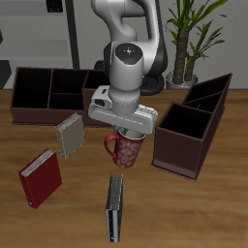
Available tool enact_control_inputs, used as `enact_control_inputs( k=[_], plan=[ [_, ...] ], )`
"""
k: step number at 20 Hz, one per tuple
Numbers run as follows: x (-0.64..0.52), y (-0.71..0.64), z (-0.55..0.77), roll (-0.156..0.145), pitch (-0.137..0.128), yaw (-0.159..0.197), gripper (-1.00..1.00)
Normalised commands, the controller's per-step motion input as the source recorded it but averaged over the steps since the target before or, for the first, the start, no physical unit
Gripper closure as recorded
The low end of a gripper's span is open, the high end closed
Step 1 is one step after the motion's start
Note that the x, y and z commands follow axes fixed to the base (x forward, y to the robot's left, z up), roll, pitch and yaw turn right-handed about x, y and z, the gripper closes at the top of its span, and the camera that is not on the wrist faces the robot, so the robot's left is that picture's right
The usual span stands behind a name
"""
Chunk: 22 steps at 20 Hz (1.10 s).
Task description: Place the red mug into the back desk caddy's right compartment
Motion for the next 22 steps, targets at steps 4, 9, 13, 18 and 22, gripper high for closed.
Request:
enact_control_inputs(
  k=[4,9,13,18,22],
  plan=[
    [-0.05,0.0,0.46,0.005,-0.041,0.019,1.0],
    [-0.23,0.04,0.63,-0.002,-0.058,0.045,1.0],
    [-0.19,-0.02,0.45,-0.005,-0.052,0.046,1.0],
    [-0.28,-0.06,0.64,-0.019,-0.068,0.047,1.0],
    [-0.23,-0.01,0.37,0.001,-0.023,0.015,1.0]
  ],
)
